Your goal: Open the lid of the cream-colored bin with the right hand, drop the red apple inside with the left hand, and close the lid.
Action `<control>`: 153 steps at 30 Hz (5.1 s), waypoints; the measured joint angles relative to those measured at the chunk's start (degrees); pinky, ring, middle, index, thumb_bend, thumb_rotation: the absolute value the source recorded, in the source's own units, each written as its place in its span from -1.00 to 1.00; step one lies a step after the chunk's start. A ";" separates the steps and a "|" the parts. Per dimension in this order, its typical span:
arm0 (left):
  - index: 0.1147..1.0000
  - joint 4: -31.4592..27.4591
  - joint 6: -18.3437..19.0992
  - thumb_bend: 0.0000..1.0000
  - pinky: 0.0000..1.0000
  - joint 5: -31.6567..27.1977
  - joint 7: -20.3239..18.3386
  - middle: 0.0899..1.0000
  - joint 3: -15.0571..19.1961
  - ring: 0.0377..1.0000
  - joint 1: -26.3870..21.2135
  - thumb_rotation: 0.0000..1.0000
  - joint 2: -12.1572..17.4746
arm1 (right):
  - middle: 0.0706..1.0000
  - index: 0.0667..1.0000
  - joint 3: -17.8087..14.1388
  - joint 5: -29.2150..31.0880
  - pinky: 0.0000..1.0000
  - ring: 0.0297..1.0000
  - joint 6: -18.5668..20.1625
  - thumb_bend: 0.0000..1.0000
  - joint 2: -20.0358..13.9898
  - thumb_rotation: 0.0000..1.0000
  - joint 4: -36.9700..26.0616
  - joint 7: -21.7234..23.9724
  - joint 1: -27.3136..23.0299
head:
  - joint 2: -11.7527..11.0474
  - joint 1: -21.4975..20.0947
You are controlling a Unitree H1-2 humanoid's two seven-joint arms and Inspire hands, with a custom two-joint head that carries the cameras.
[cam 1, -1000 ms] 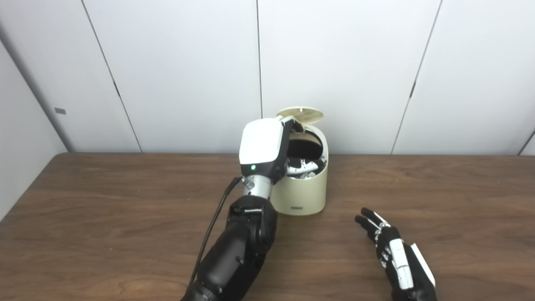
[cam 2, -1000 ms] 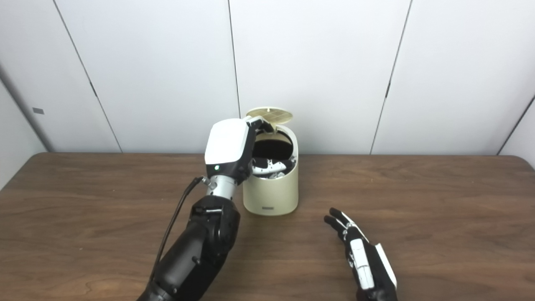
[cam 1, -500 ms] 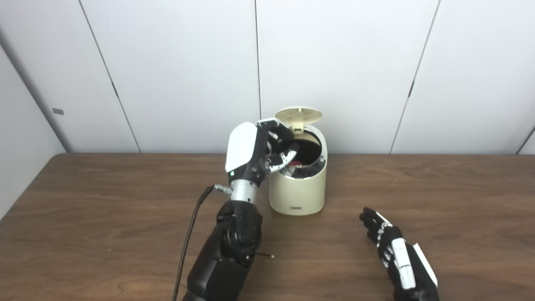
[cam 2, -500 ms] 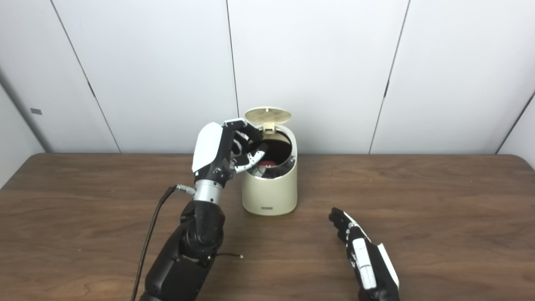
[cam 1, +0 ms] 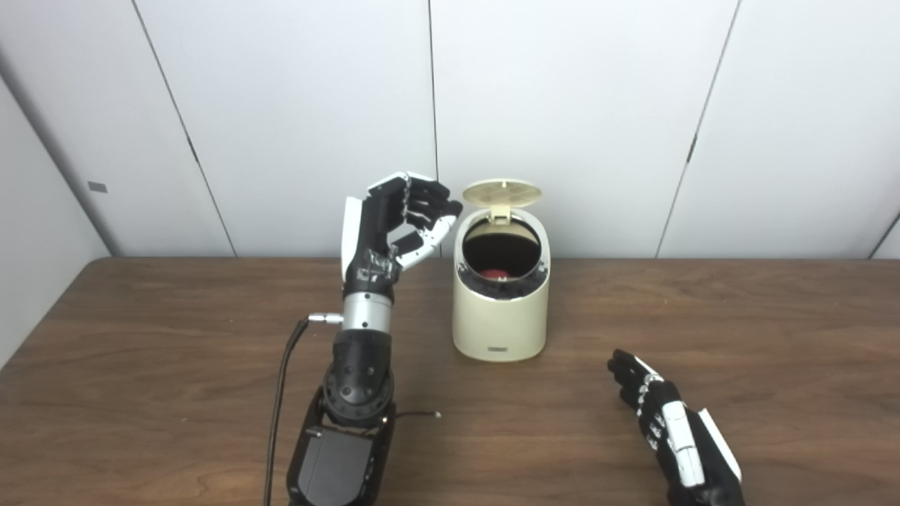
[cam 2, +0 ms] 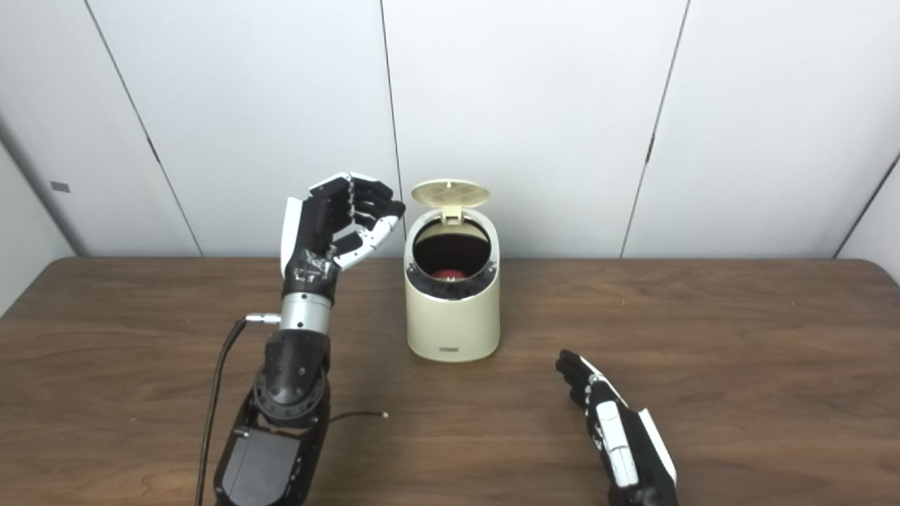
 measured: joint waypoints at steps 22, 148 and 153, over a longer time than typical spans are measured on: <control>0.98 -29.14 20.90 0.02 0.99 -16.04 -16.17 0.99 1.25 0.97 25.81 0.87 7.89 | 0.86 0.77 -2.18 2.23 1.00 0.95 0.01 0.35 0.36 0.94 -1.22 -0.08 -0.46 | 0.79 -0.18; 1.00 -12.14 -1.90 0.26 1.00 -2.70 -7.27 1.00 -0.74 1.00 35.74 0.90 -1.24 | 1.00 0.62 19.99 -54.24 1.00 1.00 1.78 0.34 -16.91 1.00 1.98 21.91 -37.08 | 1.49 -0.35; 1.00 -12.16 -1.90 0.27 1.00 -2.75 -7.15 1.00 -0.73 1.00 35.78 0.87 -1.35 | 1.00 0.61 20.35 -55.50 1.00 1.00 2.31 0.36 -16.25 1.00 1.99 22.00 -37.20 | 1.49 -0.35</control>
